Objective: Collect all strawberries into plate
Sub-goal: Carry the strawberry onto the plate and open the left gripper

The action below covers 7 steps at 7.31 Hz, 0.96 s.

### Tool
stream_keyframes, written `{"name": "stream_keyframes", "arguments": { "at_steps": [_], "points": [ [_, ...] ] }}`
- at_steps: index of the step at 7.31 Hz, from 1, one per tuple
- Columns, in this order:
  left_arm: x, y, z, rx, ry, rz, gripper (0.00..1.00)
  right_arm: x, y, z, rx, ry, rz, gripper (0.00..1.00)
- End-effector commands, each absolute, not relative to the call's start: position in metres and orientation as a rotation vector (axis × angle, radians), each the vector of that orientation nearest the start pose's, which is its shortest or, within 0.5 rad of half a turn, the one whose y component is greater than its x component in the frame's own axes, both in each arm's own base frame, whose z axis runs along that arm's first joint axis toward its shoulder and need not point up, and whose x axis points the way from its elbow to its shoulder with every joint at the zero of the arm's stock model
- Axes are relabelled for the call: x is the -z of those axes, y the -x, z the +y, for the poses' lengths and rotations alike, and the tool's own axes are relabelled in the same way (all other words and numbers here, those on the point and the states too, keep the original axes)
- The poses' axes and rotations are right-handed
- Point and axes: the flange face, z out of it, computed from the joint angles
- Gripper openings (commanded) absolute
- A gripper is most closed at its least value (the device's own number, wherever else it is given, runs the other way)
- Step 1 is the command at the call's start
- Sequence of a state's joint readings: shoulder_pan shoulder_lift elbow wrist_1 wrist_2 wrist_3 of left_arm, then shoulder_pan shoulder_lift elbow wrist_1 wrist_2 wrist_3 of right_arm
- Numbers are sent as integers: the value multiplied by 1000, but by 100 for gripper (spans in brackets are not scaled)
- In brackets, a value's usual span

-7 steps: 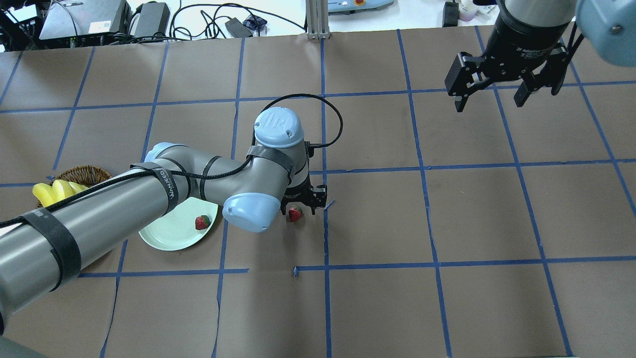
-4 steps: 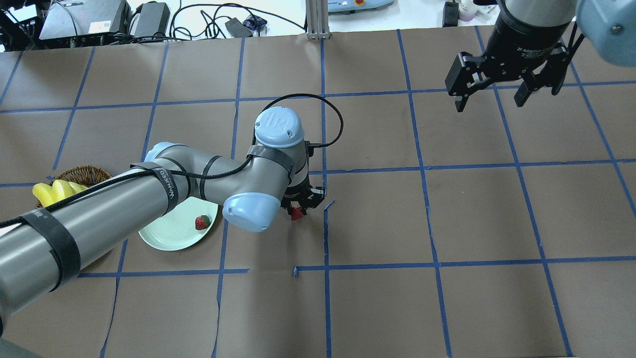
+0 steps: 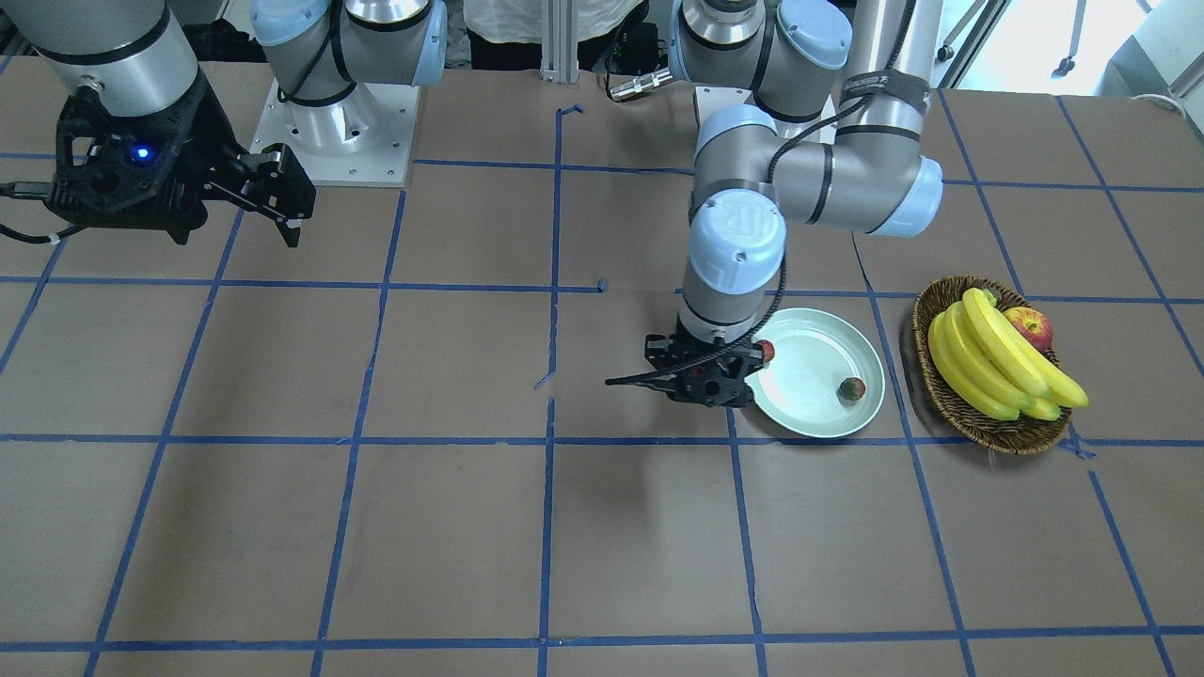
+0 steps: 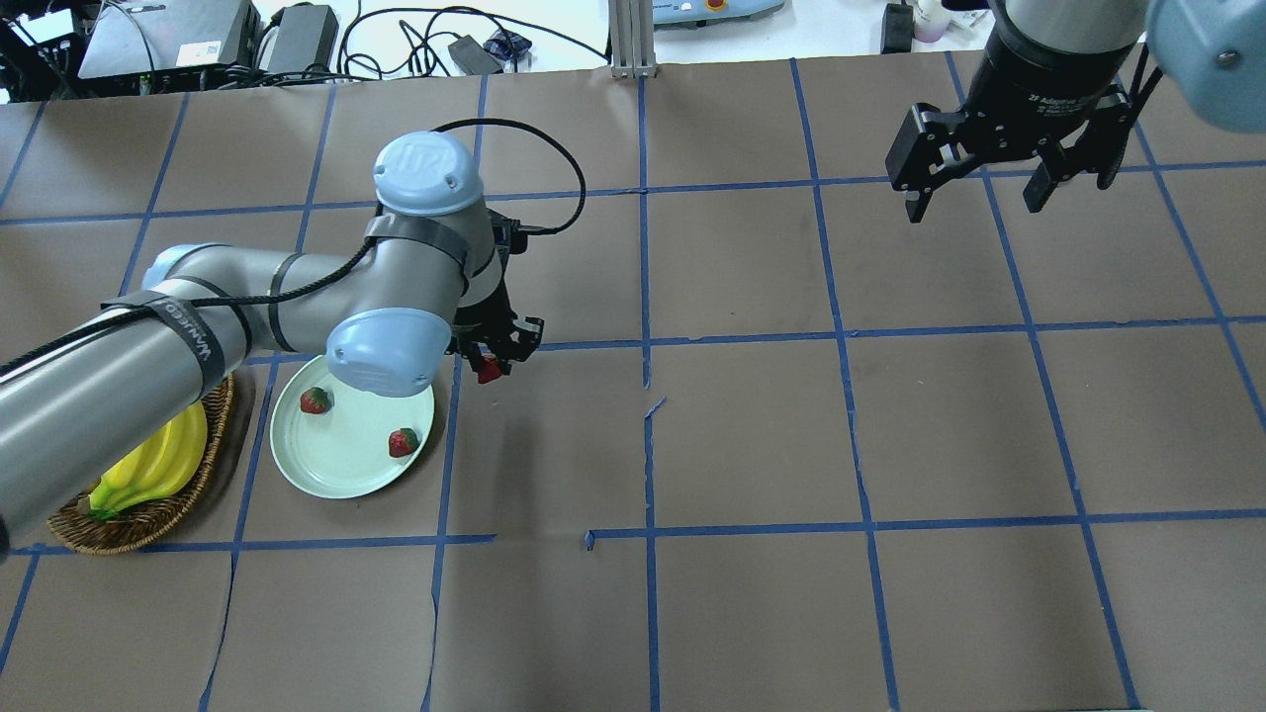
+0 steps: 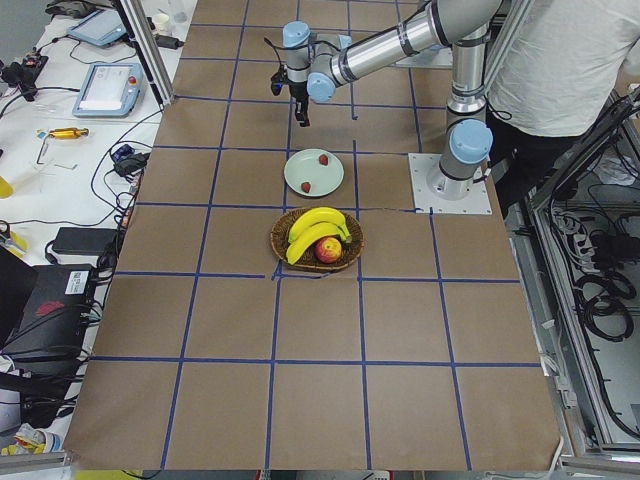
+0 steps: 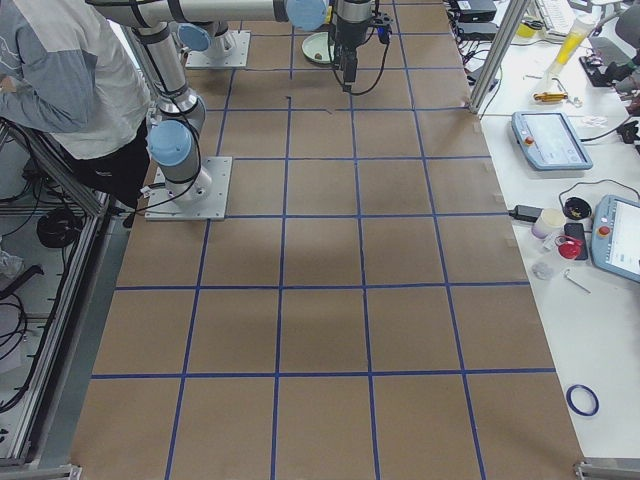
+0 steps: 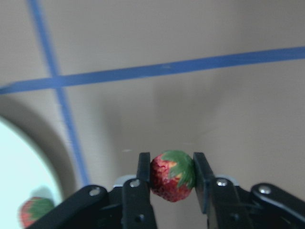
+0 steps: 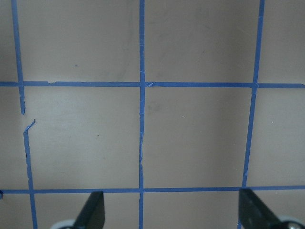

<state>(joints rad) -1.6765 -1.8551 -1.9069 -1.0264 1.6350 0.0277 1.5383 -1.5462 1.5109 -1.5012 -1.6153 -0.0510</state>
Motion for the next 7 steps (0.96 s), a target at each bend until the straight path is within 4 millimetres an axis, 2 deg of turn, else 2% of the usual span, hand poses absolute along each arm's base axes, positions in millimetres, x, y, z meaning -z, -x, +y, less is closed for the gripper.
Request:
{"name": "stream_keyframes", "arguments": {
  "at_steps": [1, 2, 3, 4, 5, 6, 7],
  "points": [
    [-223, 84, -513, -210, -357, 3042, 9, -498, -113, -503, -57, 33, 3184, 100],
    [-214, 48, -511, -243, -368, 3050, 30, -498, -113, -502, -62, 31, 3185, 100],
    [-213, 46, -509, -246, -352, 3055, 99, -498, -113, -502, -59, 35, 3185, 100],
    [-223, 49, -509, -212, -329, 3057, 100, -498, -113, -502, -59, 31, 3185, 100],
    [-254, 69, -516, -99, -281, 3062, 100, -498, -113, -502, -59, 31, 3185, 100],
    [-296, 107, -524, 7, -276, 3048, 100, -499, -113, -503, -54, 35, 3184, 100],
    [-344, 144, -534, 48, -191, 3056, 100, -499, -113, -503, -54, 33, 3184, 100]
  ]
}}
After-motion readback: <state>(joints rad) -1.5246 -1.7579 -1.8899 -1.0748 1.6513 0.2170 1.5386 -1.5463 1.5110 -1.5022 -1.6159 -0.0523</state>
